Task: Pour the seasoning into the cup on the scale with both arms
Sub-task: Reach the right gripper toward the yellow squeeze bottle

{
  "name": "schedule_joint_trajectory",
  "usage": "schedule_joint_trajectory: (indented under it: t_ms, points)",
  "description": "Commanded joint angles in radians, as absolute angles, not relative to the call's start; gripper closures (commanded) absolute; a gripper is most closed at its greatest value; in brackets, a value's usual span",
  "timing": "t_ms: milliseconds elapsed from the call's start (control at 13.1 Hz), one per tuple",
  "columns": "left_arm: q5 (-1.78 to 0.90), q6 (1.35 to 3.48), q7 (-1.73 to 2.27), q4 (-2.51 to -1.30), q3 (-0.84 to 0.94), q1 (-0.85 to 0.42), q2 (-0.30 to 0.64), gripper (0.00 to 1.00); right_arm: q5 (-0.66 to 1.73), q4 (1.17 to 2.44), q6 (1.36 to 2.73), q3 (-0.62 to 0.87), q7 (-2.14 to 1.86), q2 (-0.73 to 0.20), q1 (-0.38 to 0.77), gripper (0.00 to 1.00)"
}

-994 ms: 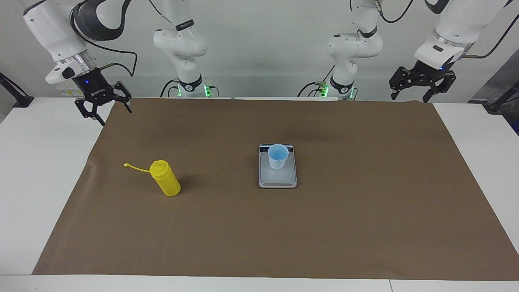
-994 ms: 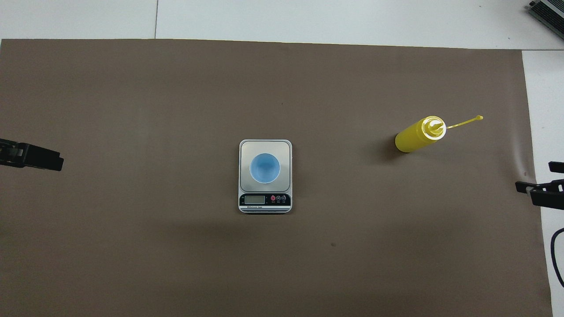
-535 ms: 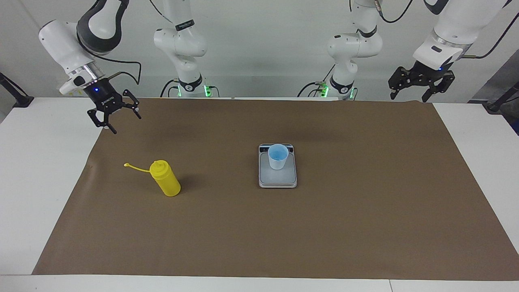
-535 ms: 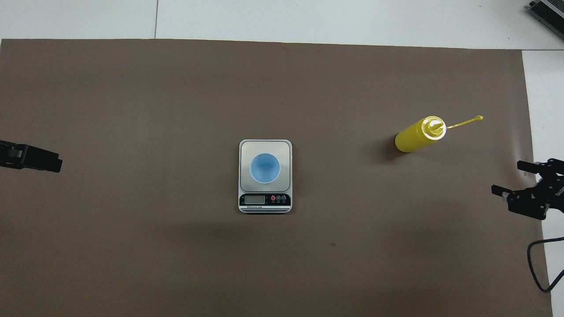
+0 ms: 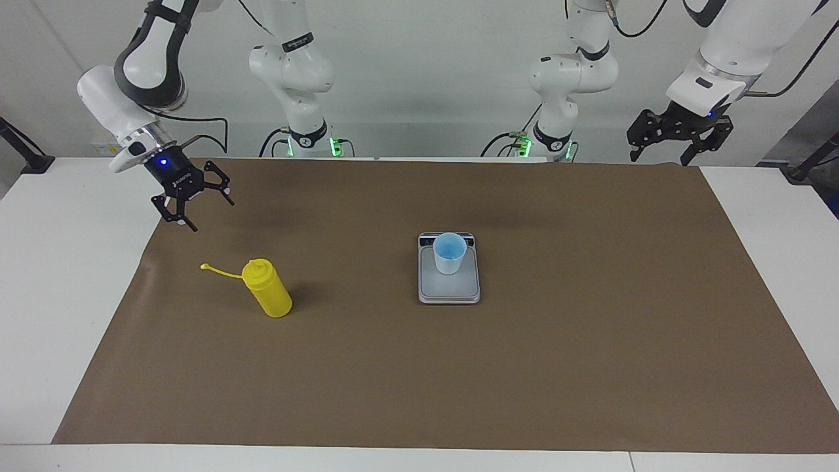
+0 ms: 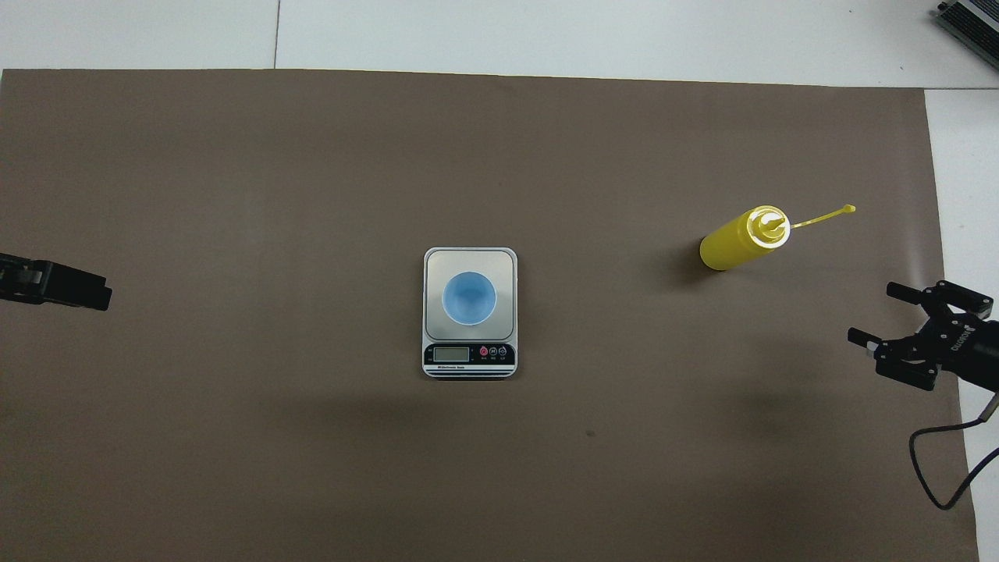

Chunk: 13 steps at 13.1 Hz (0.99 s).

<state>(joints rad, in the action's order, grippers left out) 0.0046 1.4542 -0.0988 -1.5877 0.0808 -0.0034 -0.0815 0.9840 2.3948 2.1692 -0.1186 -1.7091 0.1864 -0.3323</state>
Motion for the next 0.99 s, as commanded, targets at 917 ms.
schedule_joint_trajectory:
  t_ms: [917]
  points:
    - [-0.011,1.466,-0.121,-1.654,0.018,-0.045,-0.126,0.00,1.558,2.362,2.052,-0.106,-2.433,-0.209,-0.288,0.00]
